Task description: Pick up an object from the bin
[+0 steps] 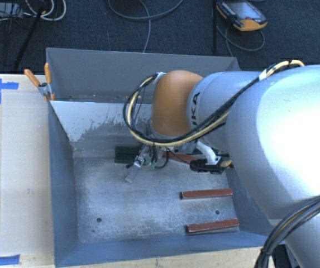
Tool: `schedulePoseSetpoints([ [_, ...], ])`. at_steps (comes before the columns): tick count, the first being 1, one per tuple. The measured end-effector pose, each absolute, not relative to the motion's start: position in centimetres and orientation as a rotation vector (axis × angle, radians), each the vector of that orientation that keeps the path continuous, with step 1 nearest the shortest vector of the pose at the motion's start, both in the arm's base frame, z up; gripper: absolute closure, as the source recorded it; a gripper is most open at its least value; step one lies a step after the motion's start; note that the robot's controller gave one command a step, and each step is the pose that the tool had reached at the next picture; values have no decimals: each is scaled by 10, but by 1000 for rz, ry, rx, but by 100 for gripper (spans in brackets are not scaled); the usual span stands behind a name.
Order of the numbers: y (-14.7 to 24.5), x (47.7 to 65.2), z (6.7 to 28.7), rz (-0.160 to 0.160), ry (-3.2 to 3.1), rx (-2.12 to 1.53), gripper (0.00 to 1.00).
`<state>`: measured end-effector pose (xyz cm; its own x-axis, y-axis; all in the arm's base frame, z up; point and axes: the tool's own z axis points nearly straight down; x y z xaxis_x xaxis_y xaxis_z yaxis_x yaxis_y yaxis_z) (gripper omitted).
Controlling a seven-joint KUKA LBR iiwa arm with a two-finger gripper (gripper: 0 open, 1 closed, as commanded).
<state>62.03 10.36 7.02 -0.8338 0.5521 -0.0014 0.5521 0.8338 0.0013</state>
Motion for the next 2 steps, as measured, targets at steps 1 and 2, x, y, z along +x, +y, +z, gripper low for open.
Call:
schedulePoseSetpoints([
  [1, 116, 608, 71, 1, 2992, 954, 0],
  [2, 116, 609, 71, 2, 2989, 954, 100],
])
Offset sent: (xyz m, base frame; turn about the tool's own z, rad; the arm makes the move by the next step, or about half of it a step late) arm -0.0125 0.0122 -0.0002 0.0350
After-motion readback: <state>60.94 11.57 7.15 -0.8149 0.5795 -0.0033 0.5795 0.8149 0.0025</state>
